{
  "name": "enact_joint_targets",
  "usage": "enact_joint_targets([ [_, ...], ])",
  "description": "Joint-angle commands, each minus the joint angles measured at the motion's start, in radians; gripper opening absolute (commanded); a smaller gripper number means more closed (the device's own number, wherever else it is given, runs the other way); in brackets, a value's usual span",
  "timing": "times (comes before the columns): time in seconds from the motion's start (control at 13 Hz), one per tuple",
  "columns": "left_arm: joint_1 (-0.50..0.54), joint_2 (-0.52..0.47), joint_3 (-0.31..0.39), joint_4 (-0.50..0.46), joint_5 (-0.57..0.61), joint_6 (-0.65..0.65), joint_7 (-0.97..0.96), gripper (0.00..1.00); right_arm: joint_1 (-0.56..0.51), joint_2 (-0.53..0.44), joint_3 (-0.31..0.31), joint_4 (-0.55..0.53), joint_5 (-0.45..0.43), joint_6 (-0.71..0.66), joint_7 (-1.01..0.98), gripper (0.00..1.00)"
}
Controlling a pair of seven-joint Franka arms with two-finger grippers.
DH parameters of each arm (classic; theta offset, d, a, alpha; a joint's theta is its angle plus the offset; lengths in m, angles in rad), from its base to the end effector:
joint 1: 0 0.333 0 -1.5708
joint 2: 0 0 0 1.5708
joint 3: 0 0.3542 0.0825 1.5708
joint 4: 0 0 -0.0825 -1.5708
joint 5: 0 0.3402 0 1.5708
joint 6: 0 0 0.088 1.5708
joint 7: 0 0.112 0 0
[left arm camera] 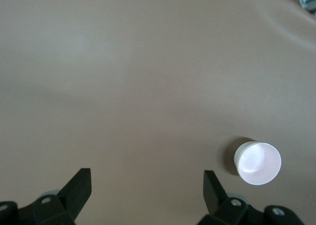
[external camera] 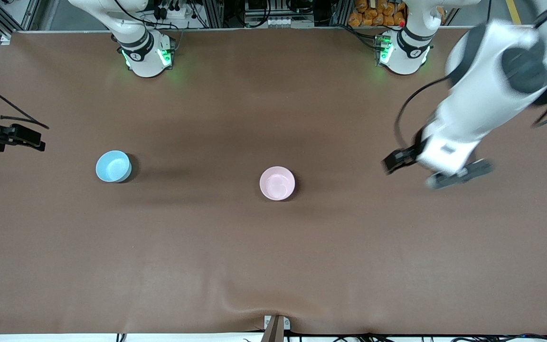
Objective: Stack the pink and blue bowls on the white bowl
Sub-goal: 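Open the left gripper and withdraw it from the stacked bowls, then move the right gripper to the light blue bowl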
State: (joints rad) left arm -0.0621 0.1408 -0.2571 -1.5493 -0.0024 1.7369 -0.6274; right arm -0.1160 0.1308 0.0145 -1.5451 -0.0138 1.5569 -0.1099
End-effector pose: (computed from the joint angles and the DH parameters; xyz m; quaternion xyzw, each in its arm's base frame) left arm 0.5455 -0.1687 0.6082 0.9874 0.1552 0.0142 0.0286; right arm 0.5460 -0.0578 0.5981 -0.9982 -0.0045 0.0598 0.0004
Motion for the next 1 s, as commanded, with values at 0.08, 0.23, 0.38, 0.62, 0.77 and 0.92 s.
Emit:
enact_joint_targets([
  [0.08, 0.085, -0.131, -0.008, -0.055, 0.021, -0.085, 0.063, 1.00, -0.065, 0.003, 0.007, -0.122, 0.020, 0.093, -0.024, 1.00],
  [0.23, 0.137, -0.158, -0.008, -0.055, 0.025, -0.103, 0.095, 1.00, -0.070, -0.002, 0.007, -0.194, 0.040, 0.156, -0.024, 1.00],
  [0.38, 0.197, -0.173, -0.010, -0.054, 0.025, -0.103, 0.197, 1.00, -0.096, -0.013, 0.007, -0.309, 0.058, 0.265, -0.027, 1.00],
  [0.62, 0.241, -0.173, -0.008, -0.051, 0.024, -0.103, 0.285, 1.00, -0.108, -0.025, 0.007, -0.485, 0.058, 0.461, -0.060, 1.00],
  [0.77, 0.243, -0.173, -0.008, -0.051, 0.025, -0.106, 0.287, 1.00, -0.119, -0.034, 0.007, -0.555, 0.060, 0.543, -0.167, 1.00],
  [0.92, 0.243, -0.173, -0.008, -0.054, 0.025, -0.111, 0.291, 1.00, -0.132, -0.046, 0.007, -0.634, 0.069, 0.609, -0.189, 1.00],
])
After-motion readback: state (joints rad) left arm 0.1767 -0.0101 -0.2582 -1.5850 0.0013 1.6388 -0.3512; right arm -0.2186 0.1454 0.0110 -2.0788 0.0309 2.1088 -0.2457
